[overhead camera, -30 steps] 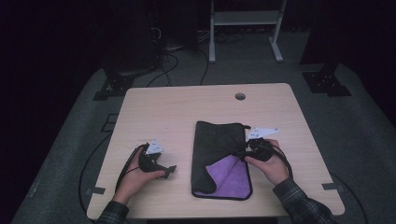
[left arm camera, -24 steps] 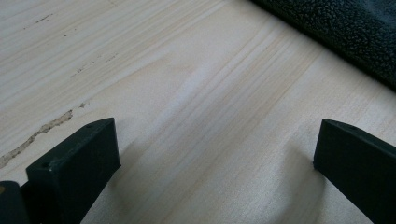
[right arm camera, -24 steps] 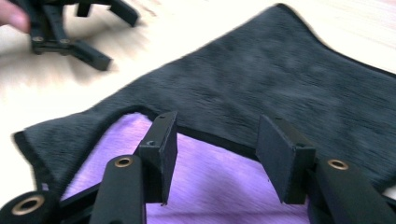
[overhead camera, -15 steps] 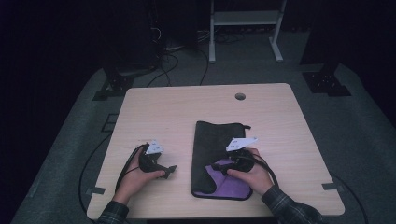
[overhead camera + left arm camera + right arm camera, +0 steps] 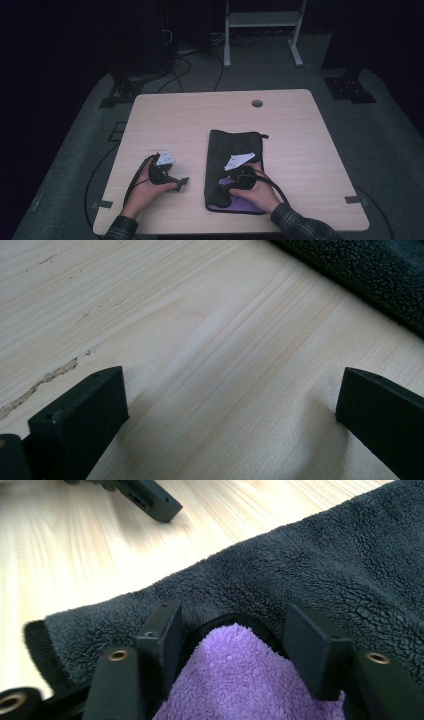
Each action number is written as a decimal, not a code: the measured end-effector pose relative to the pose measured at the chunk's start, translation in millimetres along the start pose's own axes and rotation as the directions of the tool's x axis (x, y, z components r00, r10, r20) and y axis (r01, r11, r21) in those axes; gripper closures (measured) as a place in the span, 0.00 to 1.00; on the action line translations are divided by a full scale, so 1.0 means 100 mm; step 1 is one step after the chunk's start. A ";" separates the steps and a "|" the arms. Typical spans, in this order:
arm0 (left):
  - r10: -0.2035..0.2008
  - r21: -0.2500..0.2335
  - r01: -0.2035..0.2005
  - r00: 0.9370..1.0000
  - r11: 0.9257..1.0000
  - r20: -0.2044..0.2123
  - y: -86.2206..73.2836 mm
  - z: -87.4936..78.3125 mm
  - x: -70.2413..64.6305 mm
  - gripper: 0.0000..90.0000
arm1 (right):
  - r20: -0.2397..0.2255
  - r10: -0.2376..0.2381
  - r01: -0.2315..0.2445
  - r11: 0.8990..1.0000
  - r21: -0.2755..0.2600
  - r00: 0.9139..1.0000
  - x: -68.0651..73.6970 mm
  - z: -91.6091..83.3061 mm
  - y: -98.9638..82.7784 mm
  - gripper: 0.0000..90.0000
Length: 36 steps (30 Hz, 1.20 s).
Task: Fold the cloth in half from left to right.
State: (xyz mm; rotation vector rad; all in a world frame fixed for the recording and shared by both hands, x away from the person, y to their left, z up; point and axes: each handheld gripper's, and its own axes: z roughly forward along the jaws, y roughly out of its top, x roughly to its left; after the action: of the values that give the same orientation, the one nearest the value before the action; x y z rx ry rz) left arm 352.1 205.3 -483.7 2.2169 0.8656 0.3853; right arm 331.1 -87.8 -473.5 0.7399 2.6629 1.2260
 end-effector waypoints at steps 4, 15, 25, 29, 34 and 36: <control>0.000 0.000 0.000 1.000 1.000 0.000 0.00 0.00 0.00 0.00 | 0.007 0.004 -0.004 1.000 0.003 1.000 0.00 -0.02 0.01 0.58; 0.000 0.000 0.000 1.000 1.000 0.000 0.00 0.00 0.00 0.00 | -0.022 0.059 -0.060 0.997 -0.043 0.998 -0.06 -0.20 0.01 0.91; -0.006 0.000 0.006 1.000 1.000 -0.002 0.00 0.00 -0.01 0.00 | -0.021 0.066 -0.067 0.992 -0.104 0.998 0.00 -0.60 -0.12 0.91; -0.006 0.000 0.006 1.000 1.000 -0.001 0.00 0.00 0.00 0.00 | -0.023 0.094 -0.096 0.987 -0.128 0.995 0.05 -0.78 -0.21 0.91; -0.005 0.002 0.005 1.000 1.000 -0.002 0.00 0.00 -0.01 0.00 | -0.007 0.110 -0.110 0.983 -0.146 0.994 0.08 -0.96 -0.34 0.91; -0.007 0.000 0.007 1.000 1.000 -0.003 0.00 0.00 -0.01 0.00 | -0.001 0.124 -0.123 0.982 -0.141 0.992 0.08 -1.01 -0.40 0.91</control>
State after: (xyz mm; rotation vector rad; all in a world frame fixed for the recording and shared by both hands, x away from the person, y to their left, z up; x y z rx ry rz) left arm 351.4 205.0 -483.7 2.2132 0.8754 0.3854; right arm 278.6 -175.0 -435.4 0.8969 2.5251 1.4213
